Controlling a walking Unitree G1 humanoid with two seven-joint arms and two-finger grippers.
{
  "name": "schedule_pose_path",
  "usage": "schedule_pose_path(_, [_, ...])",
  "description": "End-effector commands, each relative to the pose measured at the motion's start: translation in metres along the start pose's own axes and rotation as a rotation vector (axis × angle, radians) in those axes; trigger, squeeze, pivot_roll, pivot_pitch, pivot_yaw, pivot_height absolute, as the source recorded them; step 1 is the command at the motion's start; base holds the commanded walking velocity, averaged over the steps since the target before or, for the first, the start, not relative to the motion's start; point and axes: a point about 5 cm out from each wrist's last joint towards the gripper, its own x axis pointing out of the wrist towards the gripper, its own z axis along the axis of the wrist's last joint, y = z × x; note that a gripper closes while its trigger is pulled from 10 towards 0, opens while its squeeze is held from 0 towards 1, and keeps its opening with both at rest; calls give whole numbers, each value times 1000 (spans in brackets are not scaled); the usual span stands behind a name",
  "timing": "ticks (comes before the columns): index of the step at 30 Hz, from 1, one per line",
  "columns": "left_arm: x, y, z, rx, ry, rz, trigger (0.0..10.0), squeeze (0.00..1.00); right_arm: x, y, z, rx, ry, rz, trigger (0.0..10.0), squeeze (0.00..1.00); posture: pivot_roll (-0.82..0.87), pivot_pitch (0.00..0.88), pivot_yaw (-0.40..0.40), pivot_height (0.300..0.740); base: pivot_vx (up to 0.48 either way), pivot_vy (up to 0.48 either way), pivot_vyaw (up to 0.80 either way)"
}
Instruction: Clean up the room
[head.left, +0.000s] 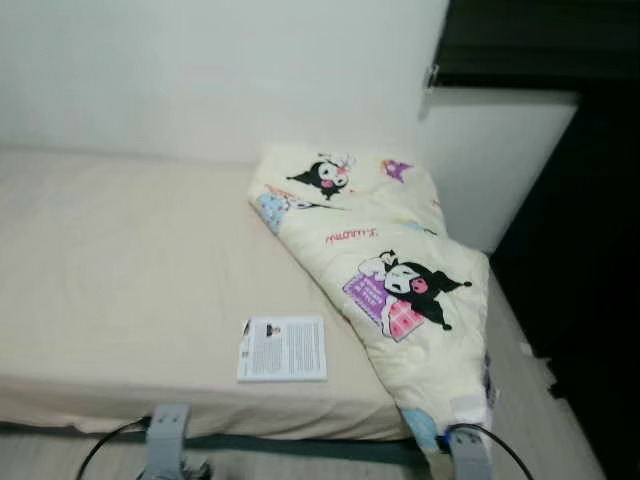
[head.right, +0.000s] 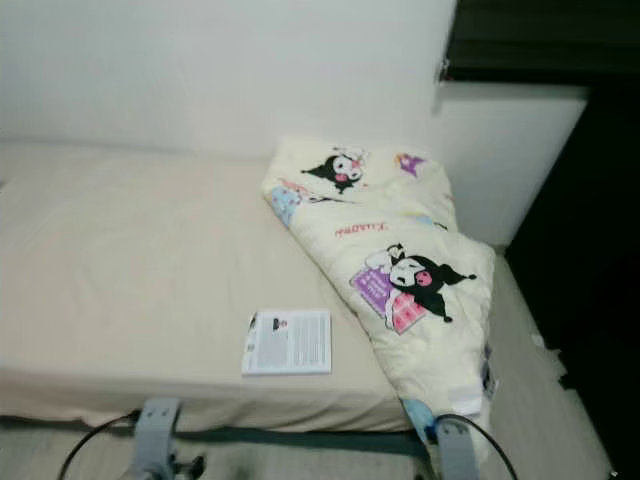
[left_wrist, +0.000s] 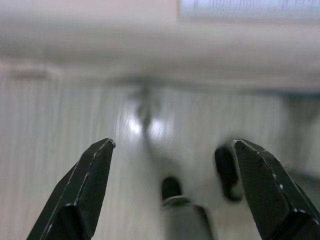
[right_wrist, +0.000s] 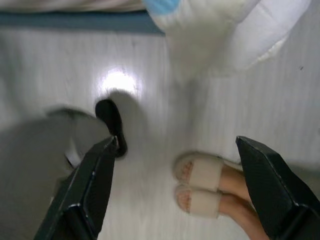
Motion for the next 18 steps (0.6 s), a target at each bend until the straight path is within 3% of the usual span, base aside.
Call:
schedule_pose_path(1, [-5, 14, -16, -17, 47, 41, 10000, 0, 3, 12, 17, 0, -53, 25, 10000, 0, -82, 0, -2, 740, 0, 0, -694])
schedule_pose_path(7, [-2, 9, 2, -58, -39, -20, 10000, 0, 3, 18, 26, 18, -79, 20, 10000, 0, -84, 0, 2, 740, 0, 0, -782])
schedule_pose_path(9, [1, 7, 27, -110, -145, -84, 10000, 0, 4, 15, 53, 83, -157, -9, 10000, 0, -88, 0, 7, 740, 0, 0, -800])
schedule_pose_path(10, [1, 7, 27, -110, -145, -84, 10000, 0, 4, 15, 53, 83, -157, -9, 10000, 0, -88, 0, 7, 740, 0, 0, -800])
schedule_pose_path(15, [2, 5, 65, -135, -286, -160, 10000, 0, -1, 2, 105, 169, -317, -42, 10000, 0, -94, 0, 11, 740, 0, 0, -795])
schedule_pose_path(16, [2, 5, 65, -135, -286, -160, 10000, 0, -1, 2, 105, 169, -317, -42, 10000, 0, -94, 0, 11, 740, 0, 0, -800])
schedule_pose_path(18, [1, 6, 82, -129, -338, -155, 10000, 0, -8, -7, 134, 193, -413, -51, 10000, 0, -100, 0, 11, 740, 0, 0, -800])
